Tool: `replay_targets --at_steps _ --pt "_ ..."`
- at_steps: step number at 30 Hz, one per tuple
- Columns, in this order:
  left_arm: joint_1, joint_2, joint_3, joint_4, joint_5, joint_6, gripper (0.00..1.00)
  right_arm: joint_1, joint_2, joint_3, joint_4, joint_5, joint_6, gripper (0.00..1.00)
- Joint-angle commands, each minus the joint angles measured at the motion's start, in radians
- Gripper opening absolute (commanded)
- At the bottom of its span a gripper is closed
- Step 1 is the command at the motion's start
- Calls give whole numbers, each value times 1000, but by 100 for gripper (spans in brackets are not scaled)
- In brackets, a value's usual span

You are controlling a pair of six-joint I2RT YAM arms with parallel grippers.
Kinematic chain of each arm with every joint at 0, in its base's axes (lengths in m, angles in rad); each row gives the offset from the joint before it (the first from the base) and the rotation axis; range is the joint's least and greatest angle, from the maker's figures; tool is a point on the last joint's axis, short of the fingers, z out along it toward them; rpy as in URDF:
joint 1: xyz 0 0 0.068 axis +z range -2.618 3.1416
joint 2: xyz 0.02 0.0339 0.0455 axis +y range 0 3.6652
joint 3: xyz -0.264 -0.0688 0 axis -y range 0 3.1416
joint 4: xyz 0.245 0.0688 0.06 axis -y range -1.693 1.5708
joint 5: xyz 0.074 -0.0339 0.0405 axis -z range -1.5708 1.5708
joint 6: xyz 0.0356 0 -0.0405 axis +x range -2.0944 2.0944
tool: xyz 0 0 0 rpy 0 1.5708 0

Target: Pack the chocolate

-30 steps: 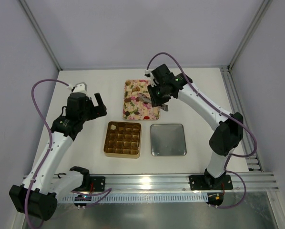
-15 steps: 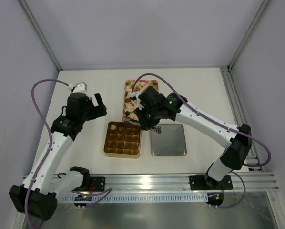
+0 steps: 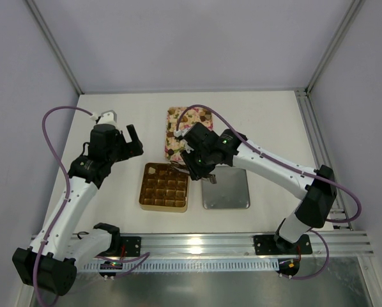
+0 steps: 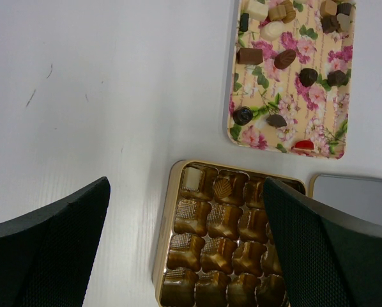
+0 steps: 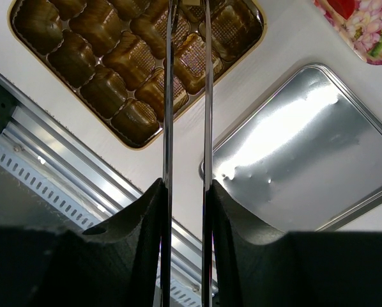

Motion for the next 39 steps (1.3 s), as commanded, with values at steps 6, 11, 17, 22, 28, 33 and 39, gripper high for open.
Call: replay_targets --at_steps 6,11,17,22,28,33,39 --pt "1 -13 3 9 -5 -1 100 12 0 19 29 14 3 39" --pt "1 -13 3 9 -6 1 100 12 2 24 27 14 0 42" --pt "1 -13 2 9 -5 1 100 -4 -12 65 15 80 0 42" --pt "1 -16 0 9 -9 -1 100 -91 -21 122 -3 85 -20 42" --pt "1 -12 3 9 -9 1 100 -229 36 178 -6 114 -38 42" --pt "1 -8 3 9 -11 1 100 -287 123 224 10 126 -41 42" --pt "1 -7 2 9 -9 2 100 -304 243 286 15 122 -41 43"
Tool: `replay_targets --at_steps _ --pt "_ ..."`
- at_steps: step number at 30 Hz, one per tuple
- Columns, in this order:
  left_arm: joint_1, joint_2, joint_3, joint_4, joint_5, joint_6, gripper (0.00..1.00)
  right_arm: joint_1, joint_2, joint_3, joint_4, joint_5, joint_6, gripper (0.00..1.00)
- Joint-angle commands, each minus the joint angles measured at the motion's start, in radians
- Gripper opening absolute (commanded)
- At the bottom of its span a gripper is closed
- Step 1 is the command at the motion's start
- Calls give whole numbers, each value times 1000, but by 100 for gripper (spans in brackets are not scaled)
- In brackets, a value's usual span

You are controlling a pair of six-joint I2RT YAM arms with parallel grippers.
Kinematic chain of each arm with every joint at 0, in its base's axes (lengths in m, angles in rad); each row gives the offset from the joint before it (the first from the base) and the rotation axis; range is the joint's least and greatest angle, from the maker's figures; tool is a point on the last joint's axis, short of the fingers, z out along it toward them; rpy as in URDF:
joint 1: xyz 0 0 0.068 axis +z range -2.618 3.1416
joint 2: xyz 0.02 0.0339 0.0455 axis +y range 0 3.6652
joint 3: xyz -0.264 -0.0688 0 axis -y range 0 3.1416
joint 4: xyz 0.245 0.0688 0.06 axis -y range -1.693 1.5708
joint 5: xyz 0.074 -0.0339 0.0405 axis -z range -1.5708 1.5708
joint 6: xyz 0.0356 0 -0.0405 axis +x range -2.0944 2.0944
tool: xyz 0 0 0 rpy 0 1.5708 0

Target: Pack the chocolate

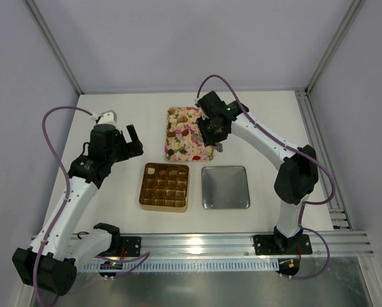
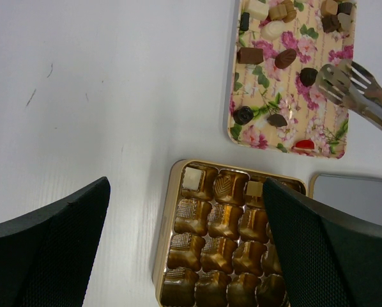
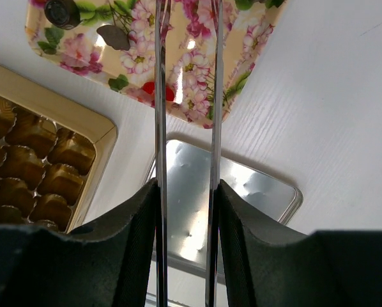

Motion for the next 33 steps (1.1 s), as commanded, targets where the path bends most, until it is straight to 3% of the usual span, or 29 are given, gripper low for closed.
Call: replay_targets --at_steps 1,25,33 --pt "0 -7 3 10 -9 2 100 -7 33 68 25 15 -11 43" --pt "1 -5 2 10 -9 0 100 -33 149 93 39 -8 -19 45" --pt "1 -4 2 12 -14 2 100 -35 148 68 48 -26 -24 40"
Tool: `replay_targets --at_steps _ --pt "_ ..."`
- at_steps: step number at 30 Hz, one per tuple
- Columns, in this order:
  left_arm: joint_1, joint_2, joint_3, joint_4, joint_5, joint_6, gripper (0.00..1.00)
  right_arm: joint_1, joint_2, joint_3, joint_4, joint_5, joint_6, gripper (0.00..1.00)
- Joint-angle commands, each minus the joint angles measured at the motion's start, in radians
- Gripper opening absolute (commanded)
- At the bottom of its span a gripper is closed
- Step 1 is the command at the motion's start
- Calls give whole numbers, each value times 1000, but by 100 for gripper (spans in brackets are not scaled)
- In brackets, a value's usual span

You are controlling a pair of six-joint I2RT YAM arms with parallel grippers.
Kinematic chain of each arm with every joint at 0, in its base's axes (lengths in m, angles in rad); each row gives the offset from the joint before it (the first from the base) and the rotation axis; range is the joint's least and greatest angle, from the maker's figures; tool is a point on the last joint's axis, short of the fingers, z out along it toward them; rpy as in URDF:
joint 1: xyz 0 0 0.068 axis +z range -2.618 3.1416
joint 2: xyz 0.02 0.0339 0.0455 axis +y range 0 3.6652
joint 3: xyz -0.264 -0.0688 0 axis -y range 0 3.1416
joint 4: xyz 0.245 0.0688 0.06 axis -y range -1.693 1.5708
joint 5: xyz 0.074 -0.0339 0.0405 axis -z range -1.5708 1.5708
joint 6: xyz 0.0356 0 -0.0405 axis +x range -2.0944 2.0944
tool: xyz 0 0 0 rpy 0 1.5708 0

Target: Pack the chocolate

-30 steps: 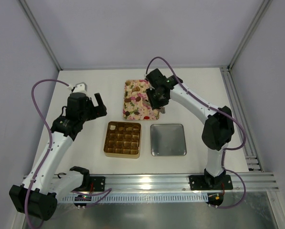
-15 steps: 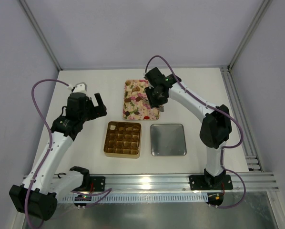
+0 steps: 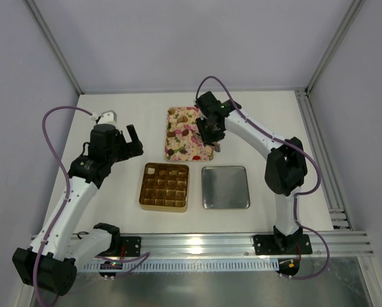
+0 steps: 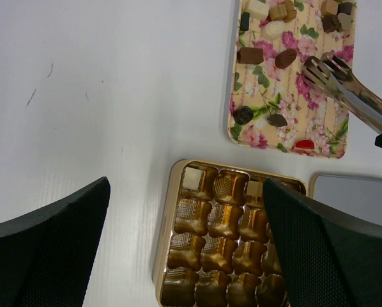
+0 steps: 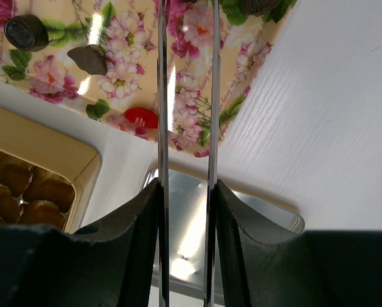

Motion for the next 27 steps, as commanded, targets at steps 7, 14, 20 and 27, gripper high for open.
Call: replay_targets --at_steps 7,14,20,27 --pt "1 -5 3 11 -14 0 100 0 -46 -7 27 -9 -18 34" --pt "1 -7 2 12 -14 2 100 -4 -77 4 19 3 -15 33" --pt "1 -7 2 11 -15 2 100 -2 -100 4 20 6 -12 33" --pt "1 -8 2 11 -14 2 100 -5 -113 4 16 6 -9 33"
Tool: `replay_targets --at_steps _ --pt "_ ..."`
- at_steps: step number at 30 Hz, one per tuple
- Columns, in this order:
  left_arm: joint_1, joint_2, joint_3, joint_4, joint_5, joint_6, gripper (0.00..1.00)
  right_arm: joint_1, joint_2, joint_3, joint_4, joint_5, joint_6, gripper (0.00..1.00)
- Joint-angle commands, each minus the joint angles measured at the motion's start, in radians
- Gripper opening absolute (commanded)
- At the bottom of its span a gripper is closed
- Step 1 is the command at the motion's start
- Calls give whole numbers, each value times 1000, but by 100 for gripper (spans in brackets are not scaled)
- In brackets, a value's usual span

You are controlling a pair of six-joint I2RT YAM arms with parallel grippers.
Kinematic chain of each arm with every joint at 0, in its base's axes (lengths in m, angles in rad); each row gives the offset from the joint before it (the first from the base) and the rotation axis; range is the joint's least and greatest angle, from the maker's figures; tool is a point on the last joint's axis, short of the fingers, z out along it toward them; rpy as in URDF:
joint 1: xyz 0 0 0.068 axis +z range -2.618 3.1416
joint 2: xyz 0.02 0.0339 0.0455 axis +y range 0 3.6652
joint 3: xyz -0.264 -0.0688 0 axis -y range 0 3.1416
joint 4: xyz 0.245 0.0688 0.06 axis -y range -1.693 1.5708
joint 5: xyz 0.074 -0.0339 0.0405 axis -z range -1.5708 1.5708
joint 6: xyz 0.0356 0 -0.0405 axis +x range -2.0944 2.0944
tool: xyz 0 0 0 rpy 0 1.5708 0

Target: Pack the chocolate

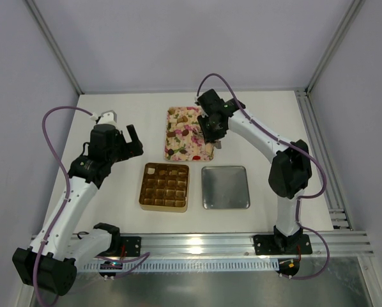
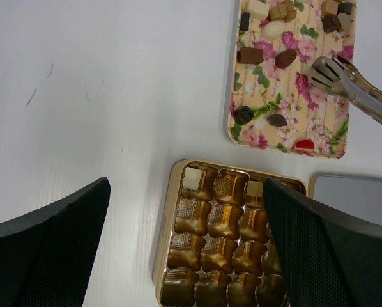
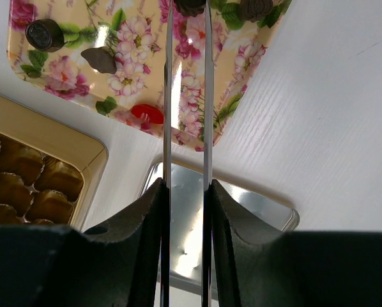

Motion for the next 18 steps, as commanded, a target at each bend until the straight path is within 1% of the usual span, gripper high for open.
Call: replay_targets --at_steps 1,11,18 --pt "1 -10 3 11 -14 0 100 -4 -67 13 9 7 -3 33" --pt "1 -8 2 11 -14 0 100 -2 -106 -4 7 -23 2 33" --pt "1 -7 2 11 -14 2 100 13 -171 -42 9 -52 10 33"
